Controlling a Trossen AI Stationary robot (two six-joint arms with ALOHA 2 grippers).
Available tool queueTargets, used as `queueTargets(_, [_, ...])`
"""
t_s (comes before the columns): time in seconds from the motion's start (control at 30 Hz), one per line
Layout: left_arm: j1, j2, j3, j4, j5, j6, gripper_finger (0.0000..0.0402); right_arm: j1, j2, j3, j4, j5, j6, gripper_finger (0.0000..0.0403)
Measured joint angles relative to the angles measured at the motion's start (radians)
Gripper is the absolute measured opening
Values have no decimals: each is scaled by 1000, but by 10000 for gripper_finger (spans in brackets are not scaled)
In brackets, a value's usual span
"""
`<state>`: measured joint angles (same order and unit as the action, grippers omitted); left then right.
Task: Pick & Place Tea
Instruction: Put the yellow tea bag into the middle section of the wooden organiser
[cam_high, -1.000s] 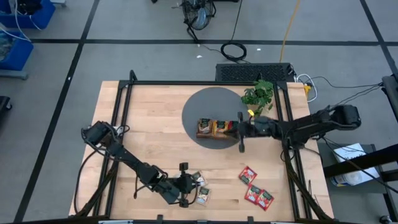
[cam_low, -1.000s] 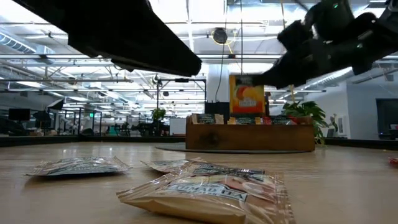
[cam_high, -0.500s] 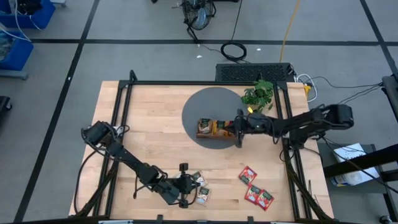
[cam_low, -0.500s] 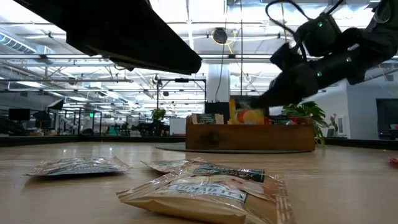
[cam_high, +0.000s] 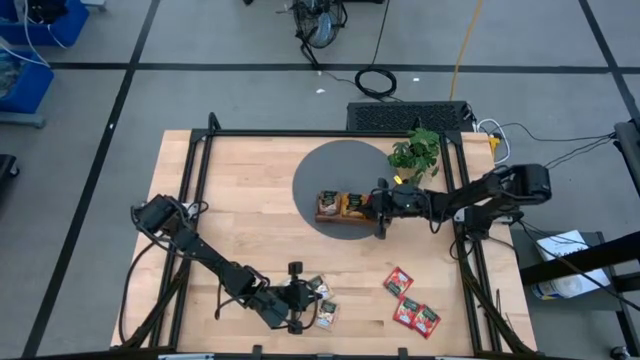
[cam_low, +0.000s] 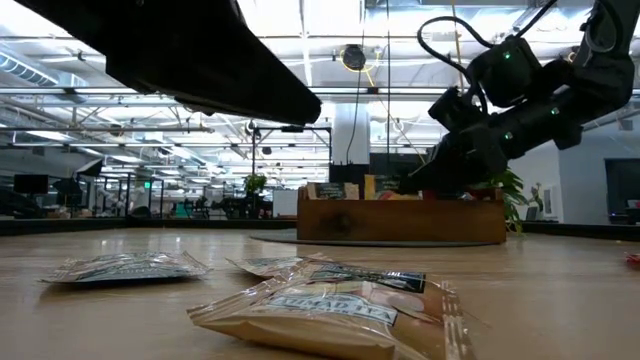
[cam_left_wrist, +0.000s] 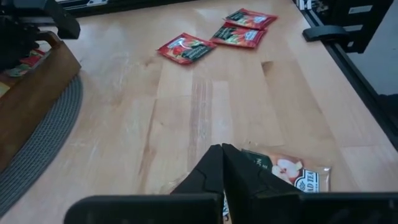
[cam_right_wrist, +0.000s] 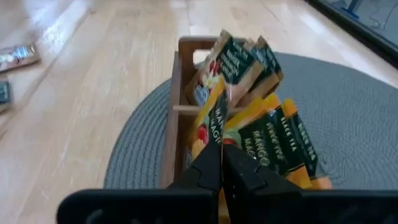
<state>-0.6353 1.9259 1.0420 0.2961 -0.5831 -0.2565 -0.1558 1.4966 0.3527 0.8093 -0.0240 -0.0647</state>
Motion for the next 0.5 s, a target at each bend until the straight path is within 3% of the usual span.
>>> queueTargets(0.23, [0, 1, 0, -14, 0, 0, 31, 0, -5, 0, 8, 0, 2, 33])
queueTargets(0.5, [0, 1, 0, -7, 60, -11, 4, 14, -28, 0, 79, 0, 26, 108])
